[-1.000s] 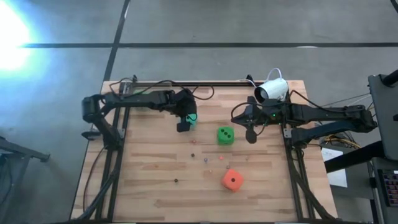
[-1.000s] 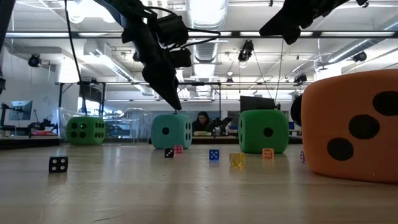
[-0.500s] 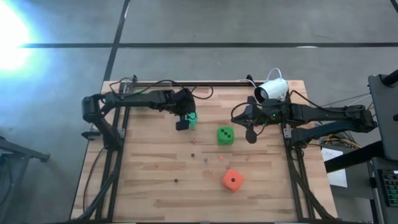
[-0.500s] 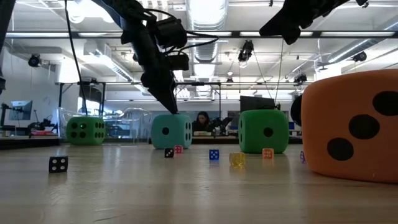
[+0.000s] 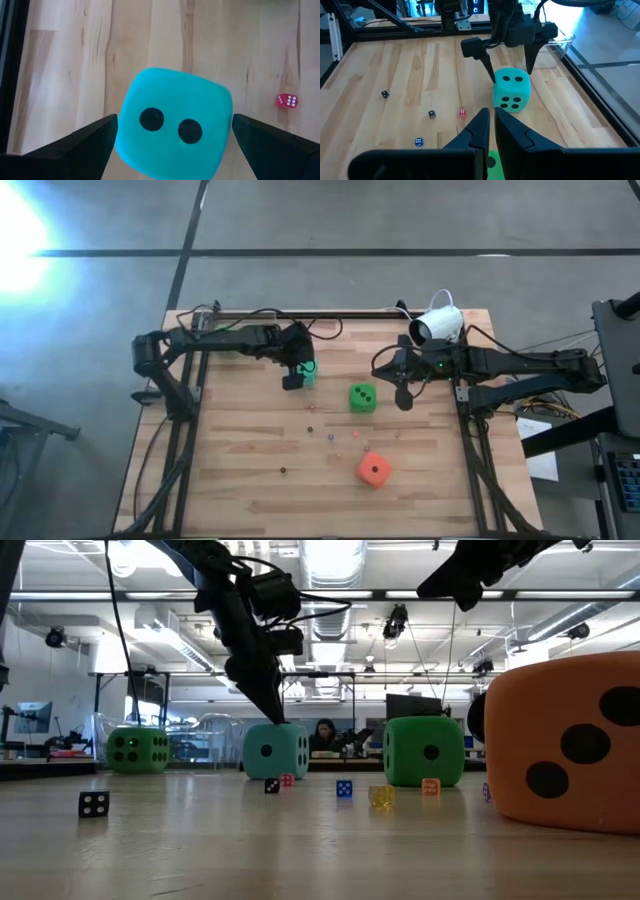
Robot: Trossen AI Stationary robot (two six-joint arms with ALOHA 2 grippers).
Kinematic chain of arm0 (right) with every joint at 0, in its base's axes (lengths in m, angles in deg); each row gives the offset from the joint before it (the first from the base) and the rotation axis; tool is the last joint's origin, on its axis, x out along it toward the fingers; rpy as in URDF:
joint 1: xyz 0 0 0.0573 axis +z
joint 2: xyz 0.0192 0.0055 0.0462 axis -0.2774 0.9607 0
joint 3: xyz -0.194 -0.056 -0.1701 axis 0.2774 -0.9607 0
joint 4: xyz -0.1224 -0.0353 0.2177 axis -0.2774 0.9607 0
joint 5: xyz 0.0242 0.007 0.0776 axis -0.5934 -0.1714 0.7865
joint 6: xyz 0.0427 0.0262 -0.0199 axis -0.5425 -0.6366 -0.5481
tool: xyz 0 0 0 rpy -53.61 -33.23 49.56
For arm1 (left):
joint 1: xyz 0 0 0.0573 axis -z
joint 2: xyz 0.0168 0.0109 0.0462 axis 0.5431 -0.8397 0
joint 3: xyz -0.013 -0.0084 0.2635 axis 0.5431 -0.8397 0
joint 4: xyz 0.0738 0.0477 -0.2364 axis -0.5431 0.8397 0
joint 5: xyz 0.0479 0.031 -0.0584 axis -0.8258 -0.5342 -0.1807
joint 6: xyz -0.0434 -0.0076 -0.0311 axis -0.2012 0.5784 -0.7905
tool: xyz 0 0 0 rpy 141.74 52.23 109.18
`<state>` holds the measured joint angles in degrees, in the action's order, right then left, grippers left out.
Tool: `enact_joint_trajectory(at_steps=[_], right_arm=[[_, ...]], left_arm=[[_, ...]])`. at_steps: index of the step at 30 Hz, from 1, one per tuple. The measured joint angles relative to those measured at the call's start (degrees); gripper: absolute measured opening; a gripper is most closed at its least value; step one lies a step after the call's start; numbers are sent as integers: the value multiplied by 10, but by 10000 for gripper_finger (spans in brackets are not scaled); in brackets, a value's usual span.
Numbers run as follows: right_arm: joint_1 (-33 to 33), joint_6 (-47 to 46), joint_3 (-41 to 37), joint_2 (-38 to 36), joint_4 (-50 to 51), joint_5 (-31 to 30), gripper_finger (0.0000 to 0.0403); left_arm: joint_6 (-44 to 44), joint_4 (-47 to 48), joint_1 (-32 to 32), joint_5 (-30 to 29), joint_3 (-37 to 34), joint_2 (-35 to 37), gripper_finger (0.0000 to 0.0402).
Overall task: Pick & Place Dice
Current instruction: Put the large blue die into the transparent bin
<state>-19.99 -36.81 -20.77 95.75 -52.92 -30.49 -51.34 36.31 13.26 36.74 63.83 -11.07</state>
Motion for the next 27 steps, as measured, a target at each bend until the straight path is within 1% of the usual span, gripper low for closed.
enact_joint_trajectory(at_steps=[9,15,18,27], right_arm=[[0,1,0,0,0,0,27],[0,1,0,0,0,0,27],[0,1,0,0,-1,0,27],[0,3,0,0,-9,0,27]], left_arm=[[-1,-17,-1,9,-16,0,395],[0,-63,-4,8,-45,1,395],[2,-71,-4,7,-51,1,395],[3,-63,-4,11,-32,6,395]])
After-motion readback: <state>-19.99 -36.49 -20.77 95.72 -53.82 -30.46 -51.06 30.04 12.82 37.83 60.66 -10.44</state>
